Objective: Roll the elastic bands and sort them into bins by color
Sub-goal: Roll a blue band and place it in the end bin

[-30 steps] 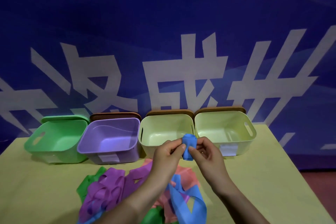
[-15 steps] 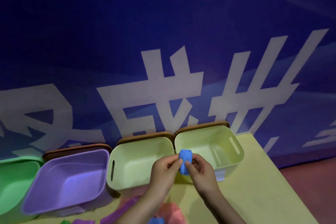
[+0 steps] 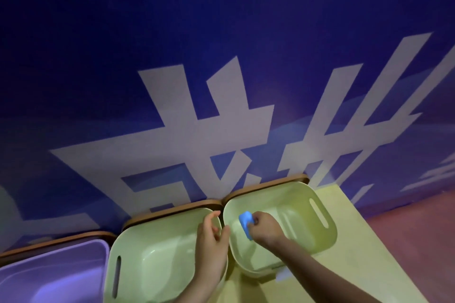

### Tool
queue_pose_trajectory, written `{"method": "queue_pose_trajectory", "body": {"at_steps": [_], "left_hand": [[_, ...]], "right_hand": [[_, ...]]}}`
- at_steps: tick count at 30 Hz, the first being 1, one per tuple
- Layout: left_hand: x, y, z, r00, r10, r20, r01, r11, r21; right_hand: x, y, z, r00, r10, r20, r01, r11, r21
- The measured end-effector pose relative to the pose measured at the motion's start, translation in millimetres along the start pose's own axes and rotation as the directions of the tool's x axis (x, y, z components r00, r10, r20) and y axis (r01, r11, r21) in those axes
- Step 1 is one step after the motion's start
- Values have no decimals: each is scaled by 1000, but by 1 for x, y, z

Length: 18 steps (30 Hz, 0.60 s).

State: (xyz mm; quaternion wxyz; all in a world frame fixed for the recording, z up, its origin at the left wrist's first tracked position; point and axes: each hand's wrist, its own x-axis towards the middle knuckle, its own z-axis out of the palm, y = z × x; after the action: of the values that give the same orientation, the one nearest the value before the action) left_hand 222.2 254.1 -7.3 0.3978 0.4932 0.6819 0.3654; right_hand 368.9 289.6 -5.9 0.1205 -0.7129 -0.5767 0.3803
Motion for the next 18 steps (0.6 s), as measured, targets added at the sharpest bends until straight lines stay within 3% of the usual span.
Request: {"method": "queue_pose_trajectory", "body": {"at_steps": [7, 18], "left_hand": [[7, -9, 2, 996, -1, 89, 14, 990, -144], [9, -8, -1, 994, 11, 105, 4, 990, -143]], "right_hand": [[31, -9, 22, 959, 145, 243, -150, 989, 0], [41, 9, 44, 958, 214, 190, -192, 973, -130]]}}
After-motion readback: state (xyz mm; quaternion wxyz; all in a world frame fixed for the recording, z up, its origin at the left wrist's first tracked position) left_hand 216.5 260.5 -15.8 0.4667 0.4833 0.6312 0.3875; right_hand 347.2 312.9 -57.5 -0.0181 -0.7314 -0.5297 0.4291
